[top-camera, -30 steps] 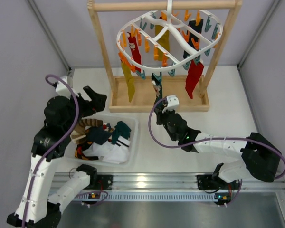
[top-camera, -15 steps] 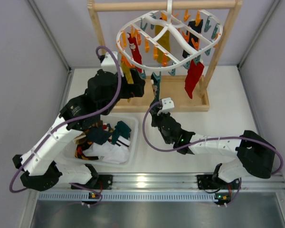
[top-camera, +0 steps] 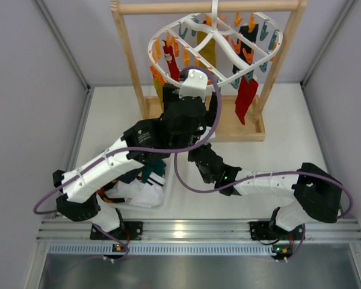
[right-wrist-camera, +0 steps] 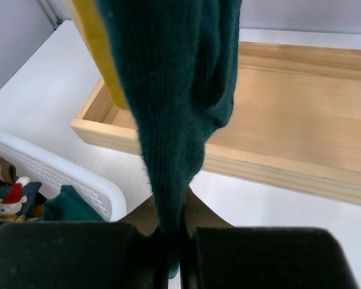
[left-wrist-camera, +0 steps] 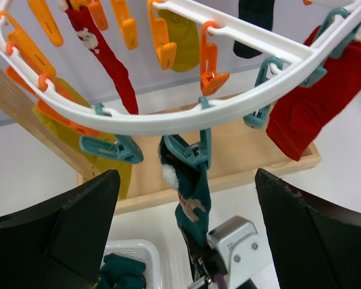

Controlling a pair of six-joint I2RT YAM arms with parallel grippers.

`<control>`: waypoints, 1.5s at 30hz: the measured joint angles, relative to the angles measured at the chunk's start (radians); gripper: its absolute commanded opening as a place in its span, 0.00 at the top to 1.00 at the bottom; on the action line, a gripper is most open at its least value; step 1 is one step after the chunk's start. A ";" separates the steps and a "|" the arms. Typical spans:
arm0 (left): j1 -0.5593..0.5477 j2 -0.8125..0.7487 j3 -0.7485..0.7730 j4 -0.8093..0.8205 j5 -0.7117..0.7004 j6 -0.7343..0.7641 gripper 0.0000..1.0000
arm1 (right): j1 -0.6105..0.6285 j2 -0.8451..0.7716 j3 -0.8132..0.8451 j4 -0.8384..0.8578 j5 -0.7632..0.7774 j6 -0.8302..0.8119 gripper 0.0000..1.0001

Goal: Remove the socks clipped to the hanger

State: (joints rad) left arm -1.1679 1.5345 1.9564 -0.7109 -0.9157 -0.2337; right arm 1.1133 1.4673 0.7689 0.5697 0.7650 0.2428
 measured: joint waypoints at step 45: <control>0.126 0.172 0.092 -0.015 -0.027 0.020 0.93 | 0.076 0.030 0.037 -0.002 -0.003 -0.068 1.00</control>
State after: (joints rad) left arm -1.0420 1.7069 2.0480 -0.7261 -0.9424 -0.2138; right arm 1.1889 1.4971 0.8062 0.5678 0.7624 0.1753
